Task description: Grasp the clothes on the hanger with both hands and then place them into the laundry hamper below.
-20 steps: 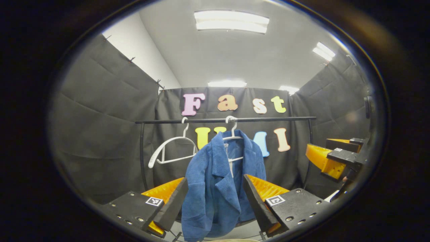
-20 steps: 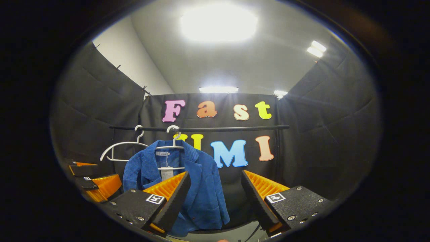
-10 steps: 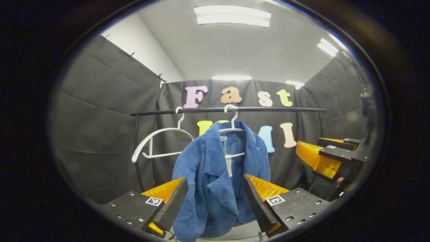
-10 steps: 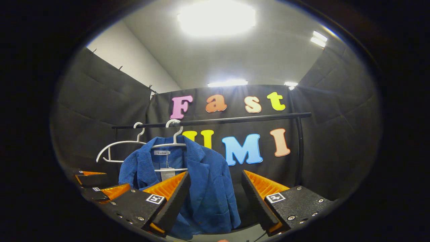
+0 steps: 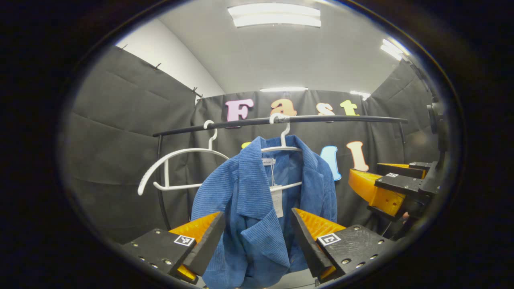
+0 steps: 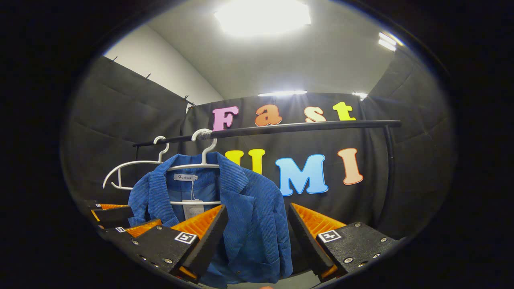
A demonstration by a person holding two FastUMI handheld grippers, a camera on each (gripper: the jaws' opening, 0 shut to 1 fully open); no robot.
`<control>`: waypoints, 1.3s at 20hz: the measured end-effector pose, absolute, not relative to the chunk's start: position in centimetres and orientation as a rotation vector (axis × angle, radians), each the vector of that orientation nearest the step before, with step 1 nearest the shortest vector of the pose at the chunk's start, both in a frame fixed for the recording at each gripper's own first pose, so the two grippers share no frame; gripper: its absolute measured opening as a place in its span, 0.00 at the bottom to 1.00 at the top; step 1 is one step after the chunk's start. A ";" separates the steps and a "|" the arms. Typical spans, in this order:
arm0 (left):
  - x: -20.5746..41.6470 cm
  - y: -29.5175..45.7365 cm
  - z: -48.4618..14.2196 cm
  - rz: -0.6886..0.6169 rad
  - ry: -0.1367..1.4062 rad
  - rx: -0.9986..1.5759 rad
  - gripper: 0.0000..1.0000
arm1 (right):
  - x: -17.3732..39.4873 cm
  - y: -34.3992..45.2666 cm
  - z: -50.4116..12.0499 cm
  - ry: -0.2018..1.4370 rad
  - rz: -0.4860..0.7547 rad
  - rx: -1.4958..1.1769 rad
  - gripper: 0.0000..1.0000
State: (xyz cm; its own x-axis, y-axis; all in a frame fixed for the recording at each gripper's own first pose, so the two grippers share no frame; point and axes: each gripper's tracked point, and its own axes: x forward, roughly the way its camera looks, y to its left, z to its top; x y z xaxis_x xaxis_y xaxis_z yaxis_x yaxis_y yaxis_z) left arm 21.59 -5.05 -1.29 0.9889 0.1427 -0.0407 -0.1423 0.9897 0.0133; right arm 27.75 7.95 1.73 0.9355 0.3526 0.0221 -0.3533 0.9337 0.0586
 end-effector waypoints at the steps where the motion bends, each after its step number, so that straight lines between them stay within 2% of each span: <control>1: 22.1 -4.9 -1.8 0.152 0.045 0.006 0.94 | 28.3 8.4 1.5 -0.009 0.375 0.061 0.94; 16: 26.4 -3.0 -6.4 0.286 0.114 0.001 0.94 | 34.0 14.5 -2.3 0.069 0.526 0.121 0.94; 24: 27.7 -2.3 -7.8 0.309 0.145 0.019 0.93 | 36.2 15.6 -6.4 0.128 0.488 0.045 0.93; 26: 27.9 -2.1 -7.9 0.307 0.149 0.030 0.76 | 36.8 15.4 -7.0 0.138 0.491 0.047 0.84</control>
